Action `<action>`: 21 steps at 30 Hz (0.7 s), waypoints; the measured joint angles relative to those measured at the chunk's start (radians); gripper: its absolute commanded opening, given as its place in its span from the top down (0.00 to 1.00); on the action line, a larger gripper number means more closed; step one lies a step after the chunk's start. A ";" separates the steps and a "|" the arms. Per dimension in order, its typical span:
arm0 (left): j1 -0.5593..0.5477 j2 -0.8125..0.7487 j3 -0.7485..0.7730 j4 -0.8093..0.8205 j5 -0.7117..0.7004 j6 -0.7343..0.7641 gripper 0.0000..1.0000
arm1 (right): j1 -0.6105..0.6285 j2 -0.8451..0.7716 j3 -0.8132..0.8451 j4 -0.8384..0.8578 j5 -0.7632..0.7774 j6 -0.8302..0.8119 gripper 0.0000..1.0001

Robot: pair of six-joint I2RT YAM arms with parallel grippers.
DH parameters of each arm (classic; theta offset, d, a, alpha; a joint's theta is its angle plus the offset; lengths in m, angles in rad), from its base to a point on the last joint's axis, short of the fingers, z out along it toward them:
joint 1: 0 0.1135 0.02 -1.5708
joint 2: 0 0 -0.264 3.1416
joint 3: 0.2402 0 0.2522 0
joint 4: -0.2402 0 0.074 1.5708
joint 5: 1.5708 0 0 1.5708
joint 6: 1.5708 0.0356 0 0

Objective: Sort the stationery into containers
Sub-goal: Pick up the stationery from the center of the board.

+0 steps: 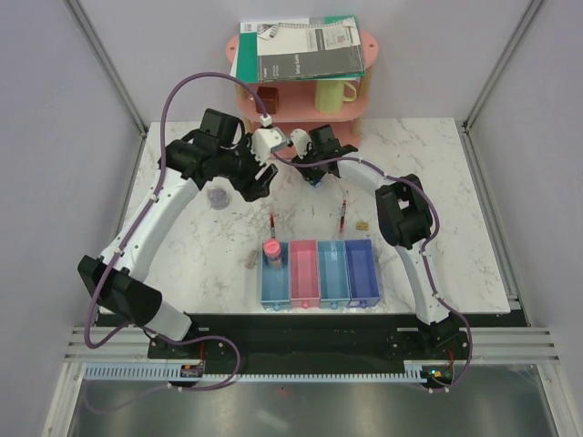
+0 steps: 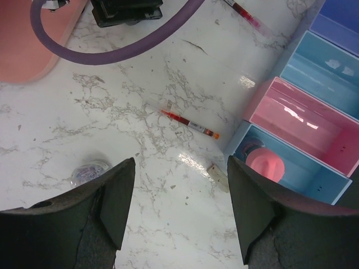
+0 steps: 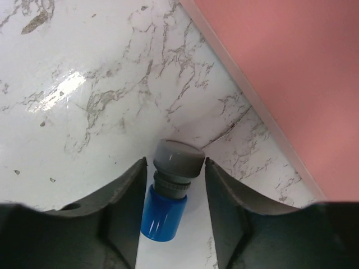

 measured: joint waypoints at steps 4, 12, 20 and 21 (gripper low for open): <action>0.000 0.000 -0.013 0.001 0.001 0.000 0.27 | 0.000 0.000 0.005 -0.003 -0.005 -0.004 0.61; 0.000 0.000 -0.018 0.003 0.003 0.004 0.27 | 0.000 0.000 0.014 -0.021 -0.019 0.000 0.71; 0.000 0.000 -0.038 0.008 0.009 0.005 0.27 | -0.001 0.000 0.023 -0.035 -0.026 0.014 0.73; 0.000 0.000 -0.047 0.009 0.010 0.005 0.27 | -0.002 0.000 0.023 -0.037 -0.028 0.023 0.73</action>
